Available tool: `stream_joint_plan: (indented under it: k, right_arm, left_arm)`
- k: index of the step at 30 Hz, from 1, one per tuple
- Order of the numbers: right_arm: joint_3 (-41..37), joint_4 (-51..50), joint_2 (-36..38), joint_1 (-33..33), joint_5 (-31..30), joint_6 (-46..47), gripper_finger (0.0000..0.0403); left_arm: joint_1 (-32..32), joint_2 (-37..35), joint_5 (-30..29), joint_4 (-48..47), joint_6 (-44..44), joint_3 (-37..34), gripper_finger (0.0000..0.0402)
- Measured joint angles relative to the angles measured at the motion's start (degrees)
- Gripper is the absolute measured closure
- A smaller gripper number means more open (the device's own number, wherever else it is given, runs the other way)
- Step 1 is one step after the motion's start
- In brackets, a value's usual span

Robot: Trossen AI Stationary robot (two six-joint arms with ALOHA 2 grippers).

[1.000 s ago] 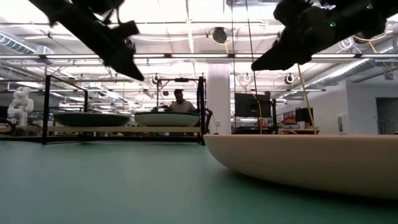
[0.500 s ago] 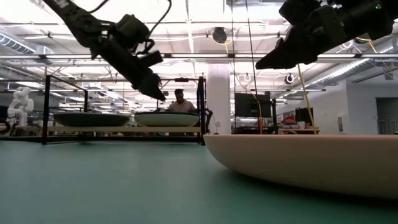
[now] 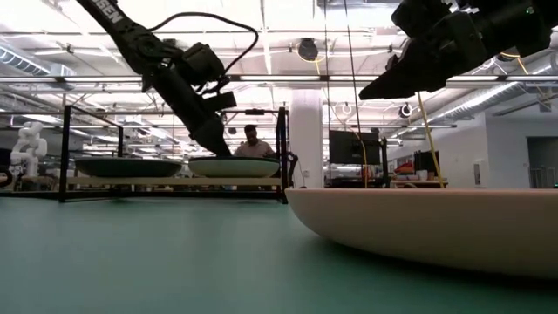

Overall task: Place and stack plates onto a shelf
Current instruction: Stack the dark blue plate on top of the light green plate on the shelf

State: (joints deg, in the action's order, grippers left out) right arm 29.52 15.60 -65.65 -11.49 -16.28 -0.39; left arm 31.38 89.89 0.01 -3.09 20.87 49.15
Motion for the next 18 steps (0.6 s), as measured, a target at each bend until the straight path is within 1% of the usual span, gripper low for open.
stream_joint_plan:
  k: [6, 11, 18]
  right_arm:
    - [0.0, -0.01, -0.02, -0.99, 0.01, -0.04, 0.031]
    - [0.02, -0.01, -0.02, -1.04, -0.02, -0.14, 0.031]
    - [0.04, 0.0, -0.02, -1.04, -0.02, -0.28, 0.031]
  left_arm:
    - [0.0, 0.91, 0.6, -1.45, 0.3, 0.0, 0.0399]
    - [0.0, 0.91, 4.6, -2.78, 0.51, 0.0, 0.0399]
    - [0.0, 0.89, 5.91, -3.83, 0.45, 0.0, 0.04]
